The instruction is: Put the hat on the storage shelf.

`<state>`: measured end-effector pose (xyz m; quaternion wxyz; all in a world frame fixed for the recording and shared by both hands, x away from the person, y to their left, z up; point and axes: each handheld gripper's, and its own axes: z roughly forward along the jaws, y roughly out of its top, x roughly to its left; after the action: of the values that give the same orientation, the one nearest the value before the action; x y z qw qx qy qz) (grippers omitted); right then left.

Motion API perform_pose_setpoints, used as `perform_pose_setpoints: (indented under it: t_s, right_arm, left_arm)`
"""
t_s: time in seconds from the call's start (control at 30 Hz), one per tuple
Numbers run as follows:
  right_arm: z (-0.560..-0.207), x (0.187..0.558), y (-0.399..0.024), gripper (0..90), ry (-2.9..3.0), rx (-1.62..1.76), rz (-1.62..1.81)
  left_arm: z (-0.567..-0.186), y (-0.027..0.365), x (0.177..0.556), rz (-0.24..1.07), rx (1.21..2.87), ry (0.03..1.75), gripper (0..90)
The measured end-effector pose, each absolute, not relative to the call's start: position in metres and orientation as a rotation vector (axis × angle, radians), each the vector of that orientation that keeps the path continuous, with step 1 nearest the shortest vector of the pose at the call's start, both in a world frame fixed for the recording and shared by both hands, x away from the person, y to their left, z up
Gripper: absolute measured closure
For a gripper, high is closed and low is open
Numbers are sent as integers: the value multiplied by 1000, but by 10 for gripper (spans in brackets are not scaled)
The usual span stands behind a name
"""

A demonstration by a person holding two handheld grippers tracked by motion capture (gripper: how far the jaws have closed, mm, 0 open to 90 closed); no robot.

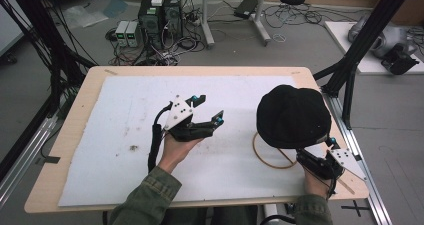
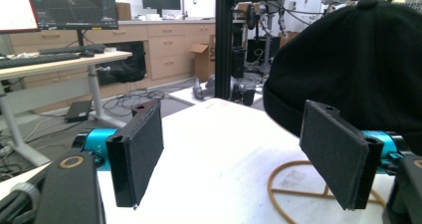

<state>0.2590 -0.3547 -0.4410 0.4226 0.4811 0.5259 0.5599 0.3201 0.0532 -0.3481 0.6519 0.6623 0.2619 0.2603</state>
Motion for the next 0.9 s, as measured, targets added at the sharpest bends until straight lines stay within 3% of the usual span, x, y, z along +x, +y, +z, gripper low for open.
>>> perform_pose_setpoints:
  t_s: [0.53, 0.9]
  right_arm:
    - [-442, 260, -353, 58, 1332, 1191, 1378]
    - [-444, 259, -353, 58, 1359, 1191, 1358]
  left_arm:
    - [-380, 85, 309, 639, 1551, 709, 229]
    - [-394, 125, 297, 718, 1472, 791, 209]
